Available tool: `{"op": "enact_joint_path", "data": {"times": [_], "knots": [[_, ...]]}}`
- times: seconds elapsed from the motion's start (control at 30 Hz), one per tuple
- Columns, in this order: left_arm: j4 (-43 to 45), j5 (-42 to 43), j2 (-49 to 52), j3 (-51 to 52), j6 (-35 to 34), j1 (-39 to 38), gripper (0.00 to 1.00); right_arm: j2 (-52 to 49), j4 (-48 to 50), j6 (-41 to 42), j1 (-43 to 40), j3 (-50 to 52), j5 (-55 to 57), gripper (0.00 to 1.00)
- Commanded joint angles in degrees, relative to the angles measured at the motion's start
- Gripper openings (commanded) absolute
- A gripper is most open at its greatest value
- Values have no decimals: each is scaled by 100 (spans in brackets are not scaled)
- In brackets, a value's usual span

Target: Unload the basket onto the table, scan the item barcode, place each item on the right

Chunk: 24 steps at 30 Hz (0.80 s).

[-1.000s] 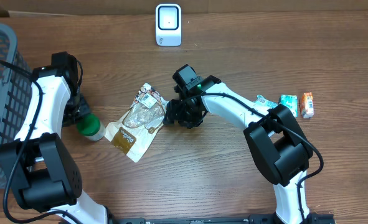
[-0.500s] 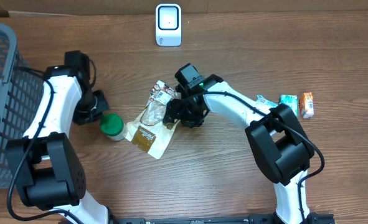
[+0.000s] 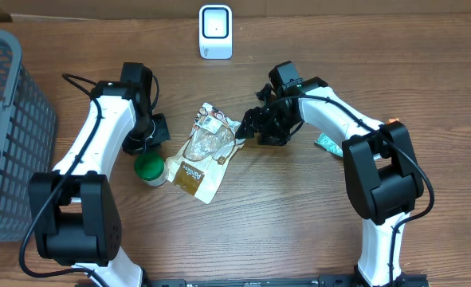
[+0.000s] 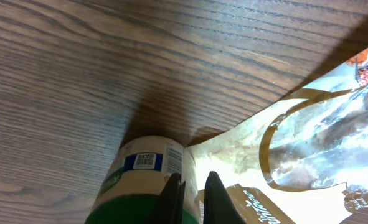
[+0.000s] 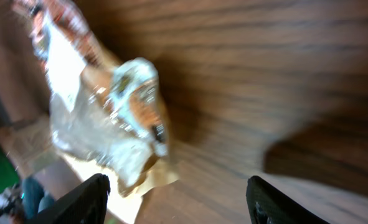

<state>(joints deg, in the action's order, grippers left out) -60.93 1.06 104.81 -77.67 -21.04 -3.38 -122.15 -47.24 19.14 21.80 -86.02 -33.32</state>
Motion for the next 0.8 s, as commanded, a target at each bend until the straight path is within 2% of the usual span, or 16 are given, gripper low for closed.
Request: {"op": "enact_joint_path", "data": {"times": [0.0,0.2,0.37,0.43,0.5,0.53,0.6,0.73,0.77], "knots": [[118,-46,-17,44,35,37,4,63,-63,-151,240,37,-448,68],[280,-192,-17,44,302,55,4,63,223,592,570,236,-407,62],[295,-212,-17,44,310,57,4,61,1163,1591,767,769,-114,56],[297,-210,-17,44,310,57,4,61,1471,1832,807,951,-57,49],[297,-210,-17,44,308,57,4,63,1596,1836,809,1021,52,39],[297,-210,-17,44,308,57,4,63,1585,1825,809,1021,201,29],[297,-210,-17,44,308,57,4,85,1556,1661,758,1014,297,19],[317,-210,-17,44,308,57,4,236,1399,1082,483,981,55,4],[321,-210,-17,44,308,57,4,282,1285,887,415,942,-4,4]]}}
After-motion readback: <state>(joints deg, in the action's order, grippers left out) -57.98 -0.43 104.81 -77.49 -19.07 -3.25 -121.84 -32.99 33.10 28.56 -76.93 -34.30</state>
